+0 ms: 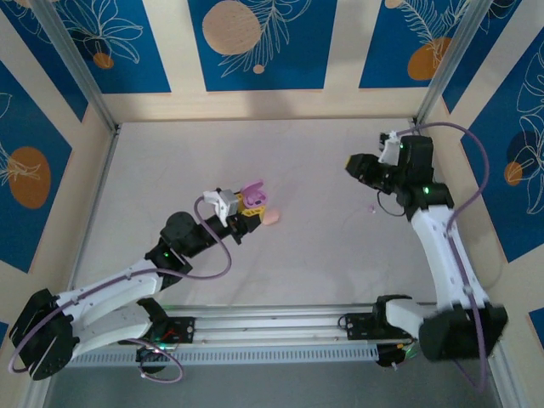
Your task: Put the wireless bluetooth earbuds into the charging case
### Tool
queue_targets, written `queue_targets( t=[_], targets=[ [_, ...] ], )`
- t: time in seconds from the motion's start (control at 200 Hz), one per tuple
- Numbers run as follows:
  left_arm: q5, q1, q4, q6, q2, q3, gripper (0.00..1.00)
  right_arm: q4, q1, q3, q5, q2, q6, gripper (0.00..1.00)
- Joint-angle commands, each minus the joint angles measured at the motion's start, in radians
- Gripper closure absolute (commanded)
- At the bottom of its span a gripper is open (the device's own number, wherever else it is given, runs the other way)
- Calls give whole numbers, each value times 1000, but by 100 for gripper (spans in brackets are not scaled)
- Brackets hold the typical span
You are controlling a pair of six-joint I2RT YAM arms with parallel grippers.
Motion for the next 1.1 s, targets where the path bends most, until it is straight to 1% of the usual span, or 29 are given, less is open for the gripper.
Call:
queue_targets(
  t=[0.0,0.16,0.245,0.4,0.615,0.865,0.92,1.095],
  targets=[
    [-17,-4,-3,-13,-38,-8,75,-169,-88,4,114,164,-26,68],
    [-15,-4,-21,-12,-55,-12,75,-199,-141,49,217,358,-98,68],
    [-13,-4,-23,-14,-61,-14,75,-216,-156,79,244,442,-129,68],
    [-11,-5,-33,-14,-63,-13,75,-235,-156,134,292,550,-185,67],
    [-7,-4,-29,-11,-55,-11,75,-282,-157,230,324,685,-258,68],
    [-5,-5,-32,-13,-60,-14,75,-310,-151,286,317,778,-324,68],
    [-5,-4,-34,-14,-61,-15,75,-319,-150,293,310,793,-330,71],
    [-5,-5,-34,-15,-65,-13,75,-330,-147,297,318,811,-336,72]
  ],
)
